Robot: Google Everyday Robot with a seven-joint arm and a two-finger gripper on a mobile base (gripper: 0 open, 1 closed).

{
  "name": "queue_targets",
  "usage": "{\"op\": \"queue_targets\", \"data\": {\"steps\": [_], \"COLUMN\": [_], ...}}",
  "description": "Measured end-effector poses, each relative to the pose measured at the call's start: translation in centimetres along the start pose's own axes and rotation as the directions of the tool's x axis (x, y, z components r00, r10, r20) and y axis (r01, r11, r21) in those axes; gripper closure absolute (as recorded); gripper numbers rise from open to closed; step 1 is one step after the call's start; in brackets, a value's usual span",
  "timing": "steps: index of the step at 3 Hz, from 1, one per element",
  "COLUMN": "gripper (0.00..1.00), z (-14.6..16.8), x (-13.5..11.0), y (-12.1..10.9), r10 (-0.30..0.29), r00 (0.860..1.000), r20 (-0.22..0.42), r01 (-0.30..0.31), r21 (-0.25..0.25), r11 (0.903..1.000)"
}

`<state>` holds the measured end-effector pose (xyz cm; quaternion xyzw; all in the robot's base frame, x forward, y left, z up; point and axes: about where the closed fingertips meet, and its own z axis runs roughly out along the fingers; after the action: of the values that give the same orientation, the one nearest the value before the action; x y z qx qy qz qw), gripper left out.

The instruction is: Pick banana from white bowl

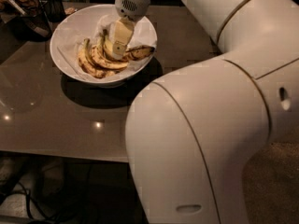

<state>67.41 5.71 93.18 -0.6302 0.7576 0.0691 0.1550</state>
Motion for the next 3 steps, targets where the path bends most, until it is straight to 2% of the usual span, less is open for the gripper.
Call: {"op": "queue_targets", "data": {"steps": [1, 3], "gripper": [0.34, 0.37], "z": [0.48, 1.43], "x": [-0.25, -0.76], "y": [-0.14, -0.54], "r10": [0.019, 0.030], "r00": [1.000, 0.998], "r20": [-0.023, -0.048], "r01": [-0.019, -0.032], "r21": [-0.008, -0.032], "r11": [0.9998, 0.9990]}}
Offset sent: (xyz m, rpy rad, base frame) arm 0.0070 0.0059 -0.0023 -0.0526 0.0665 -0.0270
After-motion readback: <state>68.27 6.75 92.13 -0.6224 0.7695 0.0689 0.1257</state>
